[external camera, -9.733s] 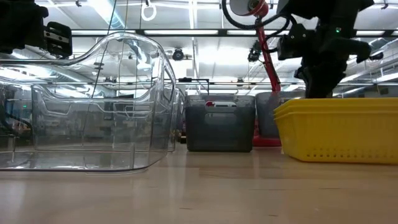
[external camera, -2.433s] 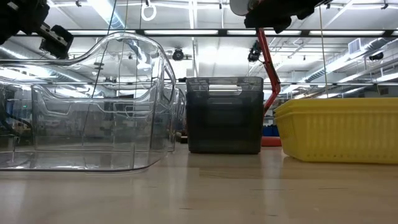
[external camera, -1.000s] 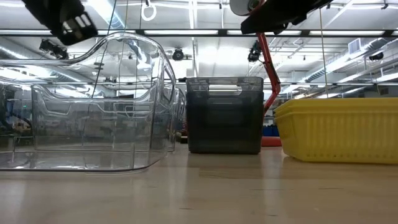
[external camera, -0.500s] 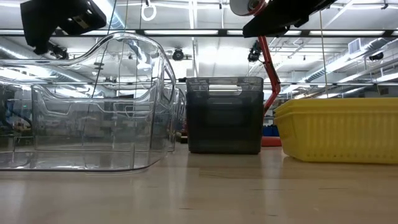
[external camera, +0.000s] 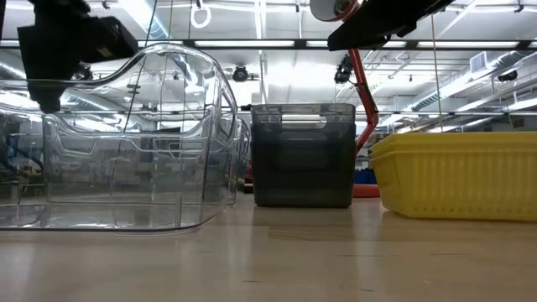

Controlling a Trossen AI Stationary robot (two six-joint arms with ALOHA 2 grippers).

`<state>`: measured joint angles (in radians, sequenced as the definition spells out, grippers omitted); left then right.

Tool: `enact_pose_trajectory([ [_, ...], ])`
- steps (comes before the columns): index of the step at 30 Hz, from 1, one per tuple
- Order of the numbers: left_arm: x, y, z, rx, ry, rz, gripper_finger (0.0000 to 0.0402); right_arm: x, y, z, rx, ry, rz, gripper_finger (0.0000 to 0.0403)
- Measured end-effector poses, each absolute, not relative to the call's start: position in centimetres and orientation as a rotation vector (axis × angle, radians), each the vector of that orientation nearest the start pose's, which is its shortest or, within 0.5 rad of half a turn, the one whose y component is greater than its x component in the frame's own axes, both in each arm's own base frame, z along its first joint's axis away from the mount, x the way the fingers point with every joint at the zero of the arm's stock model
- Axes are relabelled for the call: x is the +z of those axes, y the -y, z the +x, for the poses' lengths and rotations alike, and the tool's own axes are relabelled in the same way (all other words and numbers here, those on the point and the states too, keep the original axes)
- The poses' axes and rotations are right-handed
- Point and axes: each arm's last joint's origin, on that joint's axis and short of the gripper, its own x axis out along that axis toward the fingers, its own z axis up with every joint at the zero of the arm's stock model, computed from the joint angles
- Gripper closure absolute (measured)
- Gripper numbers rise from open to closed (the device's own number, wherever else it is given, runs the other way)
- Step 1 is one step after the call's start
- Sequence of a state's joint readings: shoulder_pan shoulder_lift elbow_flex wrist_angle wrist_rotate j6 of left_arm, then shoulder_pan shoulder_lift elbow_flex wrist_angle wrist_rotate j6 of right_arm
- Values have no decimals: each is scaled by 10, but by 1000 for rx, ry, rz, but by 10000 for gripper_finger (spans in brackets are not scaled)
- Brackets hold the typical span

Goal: Stack baskets by color
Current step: Stack the bottom transparent bin on the middle transparent bin

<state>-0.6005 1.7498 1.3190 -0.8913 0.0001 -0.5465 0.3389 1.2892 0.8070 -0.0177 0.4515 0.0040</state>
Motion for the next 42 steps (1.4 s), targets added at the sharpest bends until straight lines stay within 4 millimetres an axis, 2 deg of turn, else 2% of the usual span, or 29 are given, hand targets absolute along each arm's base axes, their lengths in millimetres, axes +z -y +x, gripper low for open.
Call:
enact_pose_trajectory([
  [11, 192, 201, 285, -57, -1387, 29, 250, 252, -79, 262, -106, -462, -188, 296],
  [18, 173, 204, 289, -42, -1441, 53, 287, 252, -79, 262, -104, -462, -187, 295],
  [27, 171, 203, 288, -67, -1467, 75, 391, 240, -78, 259, -104, -466, -187, 295],
  [33, 196, 206, 290, -109, -1508, 124, 396, 250, -78, 260, -102, -436, -188, 295],
  [38, 233, 212, 290, -172, -1527, 220, 396, 257, -76, 254, -111, -426, -188, 295],
  [42, 263, 223, 288, -299, -1512, 237, 396, 265, -73, 247, -155, -401, -178, 295],
])
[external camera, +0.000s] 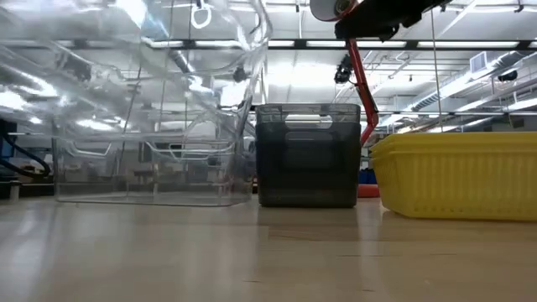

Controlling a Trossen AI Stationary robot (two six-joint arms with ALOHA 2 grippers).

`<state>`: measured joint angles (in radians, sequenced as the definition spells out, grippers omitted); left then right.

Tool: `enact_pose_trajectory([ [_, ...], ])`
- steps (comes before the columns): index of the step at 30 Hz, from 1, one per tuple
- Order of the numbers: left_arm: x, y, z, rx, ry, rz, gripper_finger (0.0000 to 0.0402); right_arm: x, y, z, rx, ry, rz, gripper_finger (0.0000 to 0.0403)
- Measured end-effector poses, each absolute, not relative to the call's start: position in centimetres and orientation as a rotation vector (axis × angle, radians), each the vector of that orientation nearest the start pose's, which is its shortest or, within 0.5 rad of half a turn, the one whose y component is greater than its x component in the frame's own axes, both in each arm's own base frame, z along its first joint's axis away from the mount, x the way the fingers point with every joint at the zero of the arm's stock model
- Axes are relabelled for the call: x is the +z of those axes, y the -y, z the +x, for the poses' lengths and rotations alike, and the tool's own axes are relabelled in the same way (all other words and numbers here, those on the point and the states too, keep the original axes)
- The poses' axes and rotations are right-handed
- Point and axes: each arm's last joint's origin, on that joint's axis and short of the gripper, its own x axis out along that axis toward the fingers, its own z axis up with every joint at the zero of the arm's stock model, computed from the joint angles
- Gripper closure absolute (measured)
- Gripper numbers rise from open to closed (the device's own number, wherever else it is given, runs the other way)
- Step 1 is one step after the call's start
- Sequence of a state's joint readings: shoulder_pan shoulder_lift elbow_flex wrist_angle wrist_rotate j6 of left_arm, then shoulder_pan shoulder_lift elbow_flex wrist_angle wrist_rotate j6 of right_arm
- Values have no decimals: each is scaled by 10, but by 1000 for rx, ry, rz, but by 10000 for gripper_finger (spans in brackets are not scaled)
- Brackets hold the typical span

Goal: Stack baskets by color
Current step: Stack the bottom transparent bin on the middle transparent bin

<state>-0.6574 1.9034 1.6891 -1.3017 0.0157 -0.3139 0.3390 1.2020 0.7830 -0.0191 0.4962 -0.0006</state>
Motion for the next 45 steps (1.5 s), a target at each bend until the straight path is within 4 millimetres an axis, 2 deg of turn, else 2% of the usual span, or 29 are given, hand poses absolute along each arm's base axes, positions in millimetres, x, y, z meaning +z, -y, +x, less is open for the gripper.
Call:
enact_pose_trajectory([
  [5, 293, 228, 284, -368, -1482, 253, 396, 275, -70, 241, -167, -363, -165, 295],
  [9, 312, 213, 279, -175, -1502, 365, 395, 276, -73, 239, -159, -358, -166, 295],
  [14, 315, 191, 283, -16, -1435, 437, 395, 276, -80, 237, -153, -354, -180, 295],
  [20, 293, 157, 284, 77, -1514, 496, 397, 275, -87, 234, -143, -353, -183, 295],
  [22, 285, 144, 277, 113, -1552, 518, 397, 275, -89, 233, -136, -352, -181, 295],
  [27, 274, 114, 265, 205, -1614, 474, 397, 275, -92, 231, -151, -352, -178, 295],
  [31, 271, 99, 264, 246, -1569, 409, 397, 275, -94, 230, -160, -349, -180, 295],
  [38, 255, 93, 275, 194, -1524, 371, 397, 274, -93, 230, -167, -357, -159, 295],
  [45, 253, 96, 279, 151, -1491, 340, 398, 272, -93, 229, -172, -374, -150, 295],
])
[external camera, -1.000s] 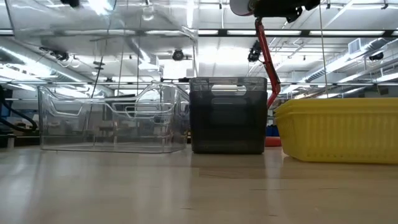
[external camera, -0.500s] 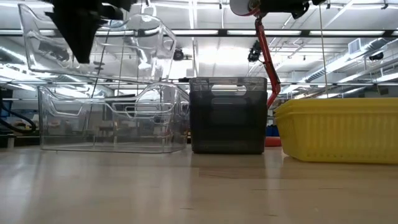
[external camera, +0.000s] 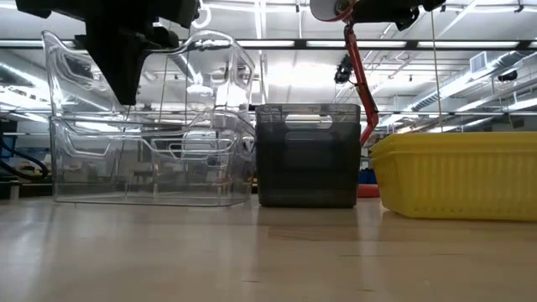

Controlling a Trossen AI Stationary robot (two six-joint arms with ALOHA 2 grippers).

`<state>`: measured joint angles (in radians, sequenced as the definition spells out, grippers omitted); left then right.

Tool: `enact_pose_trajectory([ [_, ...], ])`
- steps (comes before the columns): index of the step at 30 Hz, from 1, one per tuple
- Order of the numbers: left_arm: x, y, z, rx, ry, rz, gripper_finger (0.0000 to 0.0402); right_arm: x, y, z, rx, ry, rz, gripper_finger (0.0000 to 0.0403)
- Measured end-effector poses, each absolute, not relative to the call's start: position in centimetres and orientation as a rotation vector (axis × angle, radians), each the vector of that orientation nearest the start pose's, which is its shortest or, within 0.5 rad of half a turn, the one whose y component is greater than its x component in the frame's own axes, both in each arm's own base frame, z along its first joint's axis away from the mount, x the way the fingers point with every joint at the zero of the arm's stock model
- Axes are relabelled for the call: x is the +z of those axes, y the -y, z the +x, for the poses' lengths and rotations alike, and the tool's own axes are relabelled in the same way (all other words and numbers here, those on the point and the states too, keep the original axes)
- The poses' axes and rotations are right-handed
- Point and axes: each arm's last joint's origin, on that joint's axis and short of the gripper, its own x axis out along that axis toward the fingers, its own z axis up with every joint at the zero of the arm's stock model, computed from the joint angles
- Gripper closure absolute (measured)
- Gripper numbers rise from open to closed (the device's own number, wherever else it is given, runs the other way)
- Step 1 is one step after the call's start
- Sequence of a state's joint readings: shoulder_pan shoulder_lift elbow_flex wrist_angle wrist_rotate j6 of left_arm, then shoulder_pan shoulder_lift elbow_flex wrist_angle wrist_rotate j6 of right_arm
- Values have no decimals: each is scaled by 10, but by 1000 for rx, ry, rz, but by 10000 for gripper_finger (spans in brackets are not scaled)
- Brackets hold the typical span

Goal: Stack baskets by color
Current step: Stack the bottom transparent bin on the middle transparent bin

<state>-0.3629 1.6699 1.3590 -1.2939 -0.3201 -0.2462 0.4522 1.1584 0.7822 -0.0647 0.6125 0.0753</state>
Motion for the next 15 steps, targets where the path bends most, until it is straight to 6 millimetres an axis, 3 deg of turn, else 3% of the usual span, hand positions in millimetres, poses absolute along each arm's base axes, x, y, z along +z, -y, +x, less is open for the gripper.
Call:
enact_pose_trajectory([
  [7, 252, 100, 284, 76, -1457, 299, 398, 272, -93, 229, -172, -373, -148, 295],
  [15, 234, 101, 282, 31, -1484, 208, 397, 272, -93, 229, -172, -376, -143, 295],
])
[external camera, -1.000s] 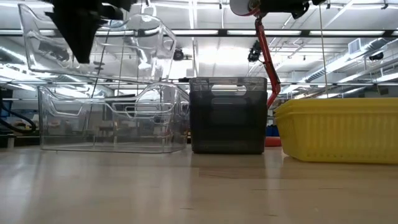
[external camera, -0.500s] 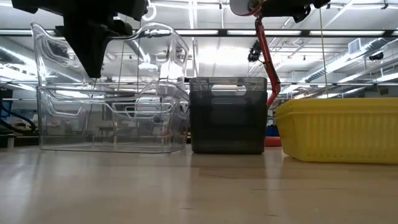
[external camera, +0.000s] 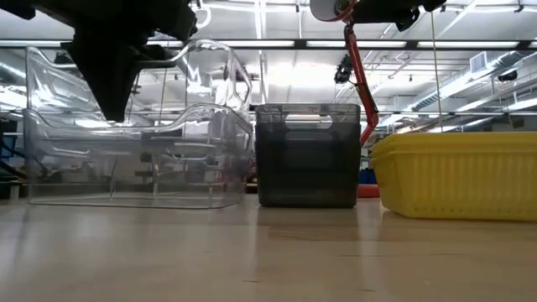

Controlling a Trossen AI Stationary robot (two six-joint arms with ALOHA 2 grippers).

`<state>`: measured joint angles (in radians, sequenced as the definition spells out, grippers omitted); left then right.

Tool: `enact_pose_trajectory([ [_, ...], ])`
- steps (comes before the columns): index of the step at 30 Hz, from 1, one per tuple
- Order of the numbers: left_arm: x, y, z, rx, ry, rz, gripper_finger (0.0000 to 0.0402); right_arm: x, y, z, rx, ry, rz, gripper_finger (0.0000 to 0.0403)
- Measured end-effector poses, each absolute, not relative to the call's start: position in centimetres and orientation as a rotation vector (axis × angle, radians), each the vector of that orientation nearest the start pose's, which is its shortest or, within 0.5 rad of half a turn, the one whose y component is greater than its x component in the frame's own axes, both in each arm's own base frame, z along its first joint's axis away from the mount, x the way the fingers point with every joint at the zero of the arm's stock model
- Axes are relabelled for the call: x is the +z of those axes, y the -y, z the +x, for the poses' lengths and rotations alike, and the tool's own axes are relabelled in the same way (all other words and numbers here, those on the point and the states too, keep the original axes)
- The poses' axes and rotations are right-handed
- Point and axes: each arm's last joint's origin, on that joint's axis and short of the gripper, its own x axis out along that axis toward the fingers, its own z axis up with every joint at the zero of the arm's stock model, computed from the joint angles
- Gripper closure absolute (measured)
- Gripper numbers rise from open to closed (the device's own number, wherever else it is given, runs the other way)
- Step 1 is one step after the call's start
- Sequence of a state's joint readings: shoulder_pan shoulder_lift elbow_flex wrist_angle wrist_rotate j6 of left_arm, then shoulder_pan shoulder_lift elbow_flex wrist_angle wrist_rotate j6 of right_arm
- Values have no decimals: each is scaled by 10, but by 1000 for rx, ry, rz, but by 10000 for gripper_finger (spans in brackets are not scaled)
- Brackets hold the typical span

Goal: Stack baskets by color
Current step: Stack the bottom transparent bin on the middle transparent bin, then stack the top transparent bin on the stacked transparent bins

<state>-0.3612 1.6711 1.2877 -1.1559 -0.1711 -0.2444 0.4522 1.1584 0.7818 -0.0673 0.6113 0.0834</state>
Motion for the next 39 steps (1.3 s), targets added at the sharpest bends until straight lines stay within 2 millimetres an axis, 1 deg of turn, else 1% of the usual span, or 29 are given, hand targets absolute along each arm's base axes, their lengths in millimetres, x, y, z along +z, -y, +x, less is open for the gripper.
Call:
enact_pose_trajectory([
  [3, 233, 102, 281, 37, -1481, 200, 378, 272, -93, 229, -171, -376, -143, 295],
  [8, 234, 105, 283, 35, -1448, 190, 309, 272, -93, 229, -171, -377, -140, 295],
  [12, 247, 106, 284, 20, -1454, 188, 254, 271, -93, 229, -171, -377, -140, 295],
  [14, 255, 104, 281, 27, -1463, 239, 235, 271, -93, 229, -171, -377, -140, 295],
  [16, 261, 97, 276, 82, -1449, 316, 224, 271, -93, 229, -171, -379, -141, 295],
  [19, 266, 83, 272, 136, -1417, 367, 222, 271, -93, 229, -171, -379, -141, 295],
  [22, 269, 62, 270, 210, -1393, 374, 231, 268, -93, 229, -172, -375, -136, 295],
  [24, 267, 45, 268, 281, -1395, 369, 239, 265, -93, 229, -171, -368, -135, 295],
  [28, 257, 11, 270, 377, -1387, 294, 255, 262, -92, 229, -174, -370, -136, 295],
  [31, 250, -8, 275, 418, -1349, 251, 266, 262, -92, 229, -173, -363, -139, 295],
  [35, 249, -27, 281, 461, -1291, 214, 280, 263, -92, 229, -172, -357, -138, 295],
  [39, 250, -42, 281, 441, -1299, 239, 285, 263, -92, 229, -170, -358, -144, 295],
])
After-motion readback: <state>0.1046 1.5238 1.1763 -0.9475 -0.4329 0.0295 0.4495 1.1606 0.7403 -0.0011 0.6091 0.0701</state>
